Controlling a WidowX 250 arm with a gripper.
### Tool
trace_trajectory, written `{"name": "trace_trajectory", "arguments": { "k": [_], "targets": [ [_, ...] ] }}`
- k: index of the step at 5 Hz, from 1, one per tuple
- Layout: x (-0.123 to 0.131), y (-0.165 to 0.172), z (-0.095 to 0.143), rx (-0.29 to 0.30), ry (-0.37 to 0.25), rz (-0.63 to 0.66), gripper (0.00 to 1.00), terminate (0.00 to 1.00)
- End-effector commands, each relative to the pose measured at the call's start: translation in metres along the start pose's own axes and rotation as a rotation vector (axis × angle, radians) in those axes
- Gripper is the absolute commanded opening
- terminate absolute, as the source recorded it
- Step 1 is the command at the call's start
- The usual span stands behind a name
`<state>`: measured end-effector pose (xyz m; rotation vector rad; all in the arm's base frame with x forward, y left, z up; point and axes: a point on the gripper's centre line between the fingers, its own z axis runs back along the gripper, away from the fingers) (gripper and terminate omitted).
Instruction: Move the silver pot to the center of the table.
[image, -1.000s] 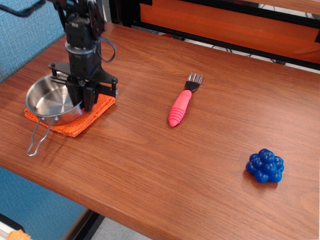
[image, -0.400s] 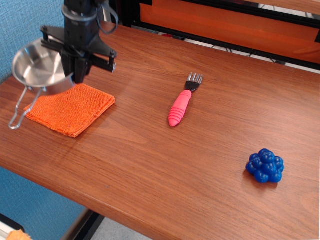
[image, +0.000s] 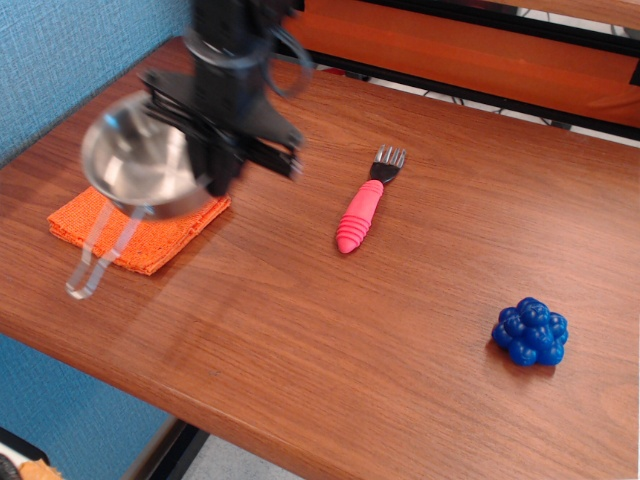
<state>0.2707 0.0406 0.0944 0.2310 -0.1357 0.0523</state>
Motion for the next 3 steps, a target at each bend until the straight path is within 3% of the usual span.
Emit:
{"name": "trace_trajectory", "arguments": {
  "k": [1, 3],
  "targets": [
    [-0.024, -0.080, 0.021, -0.119, -0.067, -0.197, 0.00, 0.00],
    [-0.024, -0.125, 0.001, -0.186, -0.042, -0.365, 0.00, 0.00]
  ]
}}
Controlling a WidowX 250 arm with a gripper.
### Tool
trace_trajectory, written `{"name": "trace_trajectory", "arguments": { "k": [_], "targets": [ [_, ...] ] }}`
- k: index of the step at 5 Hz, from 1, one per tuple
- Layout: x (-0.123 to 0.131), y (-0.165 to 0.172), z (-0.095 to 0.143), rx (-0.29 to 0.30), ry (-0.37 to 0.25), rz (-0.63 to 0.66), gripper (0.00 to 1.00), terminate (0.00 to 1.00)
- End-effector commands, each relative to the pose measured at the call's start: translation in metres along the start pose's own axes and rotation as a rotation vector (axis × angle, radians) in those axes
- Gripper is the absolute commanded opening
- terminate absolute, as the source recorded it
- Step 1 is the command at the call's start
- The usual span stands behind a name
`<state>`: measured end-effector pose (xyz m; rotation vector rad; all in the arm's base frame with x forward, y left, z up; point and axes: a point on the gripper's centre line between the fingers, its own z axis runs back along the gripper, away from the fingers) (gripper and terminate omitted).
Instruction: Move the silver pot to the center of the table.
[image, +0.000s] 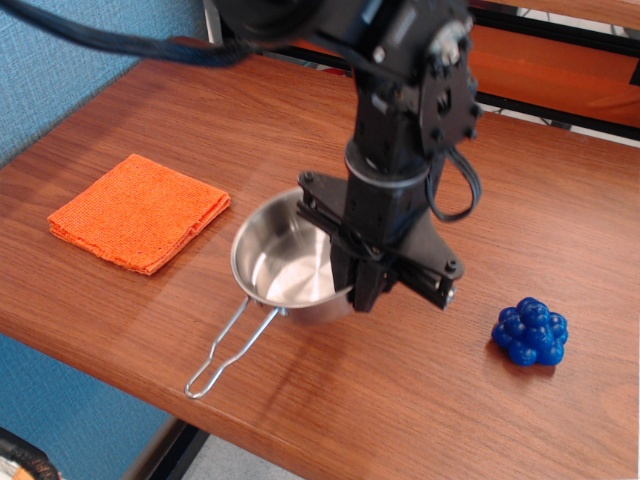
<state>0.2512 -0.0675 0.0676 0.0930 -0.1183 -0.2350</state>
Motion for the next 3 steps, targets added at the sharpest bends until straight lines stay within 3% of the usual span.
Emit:
{"name": "trace_trajectory", "arguments": {
  "k": [1, 3],
  "targets": [
    [0.0138, -0.0158, -0.0137, -0.048, -0.002, -0.133, 0.00, 0.00],
    [0.0182, -0.0109, -0.0213, -0.105, -0.005, -0.151, 0.00, 0.00]
  ]
}}
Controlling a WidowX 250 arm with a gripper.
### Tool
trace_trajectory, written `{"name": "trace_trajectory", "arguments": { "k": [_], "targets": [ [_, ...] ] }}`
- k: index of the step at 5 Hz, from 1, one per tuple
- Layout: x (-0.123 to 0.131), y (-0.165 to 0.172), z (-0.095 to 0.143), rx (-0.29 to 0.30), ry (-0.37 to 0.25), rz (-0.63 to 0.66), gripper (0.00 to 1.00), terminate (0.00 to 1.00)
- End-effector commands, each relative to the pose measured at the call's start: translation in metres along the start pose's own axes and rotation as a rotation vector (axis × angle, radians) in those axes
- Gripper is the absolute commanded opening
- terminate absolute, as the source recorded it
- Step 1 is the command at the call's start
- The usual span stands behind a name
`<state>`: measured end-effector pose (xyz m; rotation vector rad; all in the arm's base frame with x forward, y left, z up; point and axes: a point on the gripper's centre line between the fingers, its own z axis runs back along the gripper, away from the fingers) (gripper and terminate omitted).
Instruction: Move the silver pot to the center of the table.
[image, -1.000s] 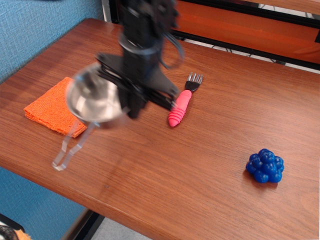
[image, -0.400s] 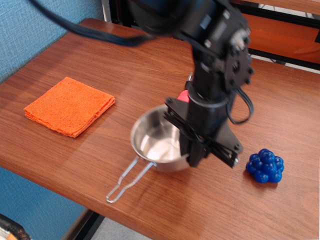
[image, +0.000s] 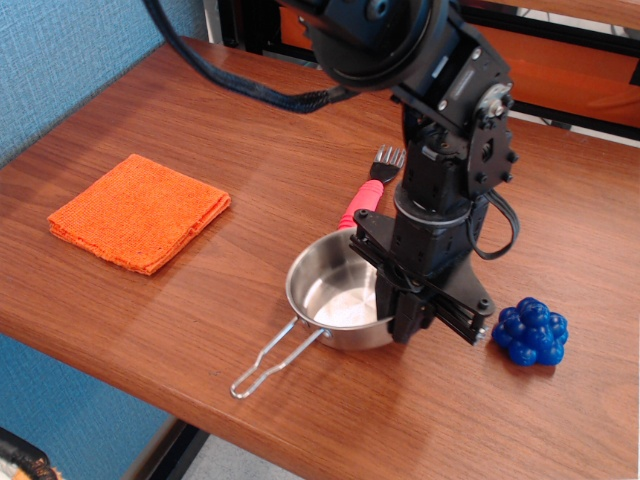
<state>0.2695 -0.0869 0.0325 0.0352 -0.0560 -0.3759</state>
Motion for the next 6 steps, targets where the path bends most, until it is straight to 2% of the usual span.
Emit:
{"name": "trace_trajectory", "arguments": {
  "k": [1, 2, 3, 5, 6],
  "targets": [
    [-0.003, 0.006, 0.010, -0.052, -0.059, -0.011, 0.00, 0.00],
    [-0.003, 0.007, 0.009, -0.107, -0.071, -0.016, 1.00, 0.00],
    [-0.006, 0.009, 0.012, -0.162, -0.076, -0.025, 1.00, 0.00],
    [-0.010, 0.017, 0.028, -0.139, -0.116, -0.001, 1.00, 0.00],
    [-0.017, 0.034, 0.050, -0.107, -0.175, 0.042, 1.00, 0.00]
  ]
}}
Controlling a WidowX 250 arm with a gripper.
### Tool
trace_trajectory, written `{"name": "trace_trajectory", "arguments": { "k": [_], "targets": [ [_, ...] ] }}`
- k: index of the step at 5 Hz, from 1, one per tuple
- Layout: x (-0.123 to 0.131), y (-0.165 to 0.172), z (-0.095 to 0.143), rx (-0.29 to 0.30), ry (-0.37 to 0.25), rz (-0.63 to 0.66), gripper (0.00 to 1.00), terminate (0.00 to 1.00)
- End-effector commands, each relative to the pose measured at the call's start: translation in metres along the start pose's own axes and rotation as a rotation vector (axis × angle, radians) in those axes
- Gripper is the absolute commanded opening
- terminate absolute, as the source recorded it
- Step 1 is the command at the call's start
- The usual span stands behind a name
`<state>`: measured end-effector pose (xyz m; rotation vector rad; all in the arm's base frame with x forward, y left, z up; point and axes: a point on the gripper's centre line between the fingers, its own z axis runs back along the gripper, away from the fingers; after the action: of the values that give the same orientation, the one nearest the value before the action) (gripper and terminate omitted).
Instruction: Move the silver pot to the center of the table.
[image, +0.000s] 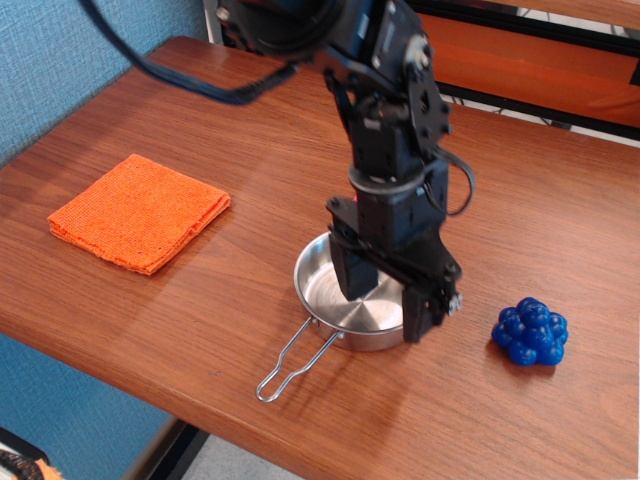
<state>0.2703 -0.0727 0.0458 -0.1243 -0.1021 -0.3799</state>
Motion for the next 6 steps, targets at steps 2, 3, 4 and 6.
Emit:
{"name": "trace_trajectory", "arguments": {
  "k": [2, 3, 4, 6],
  "targets": [
    [-0.020, 0.072, 0.082, 0.276, -0.091, 0.290, 1.00, 0.00],
    [-0.034, 0.109, 0.078, 0.306, -0.028, 0.413, 1.00, 0.00],
    [-0.055, 0.144, 0.076, 0.313, 0.002, 0.524, 1.00, 0.00],
    [-0.094, 0.191, 0.075, 0.335, 0.013, 0.705, 1.00, 0.00]
  ]
}}
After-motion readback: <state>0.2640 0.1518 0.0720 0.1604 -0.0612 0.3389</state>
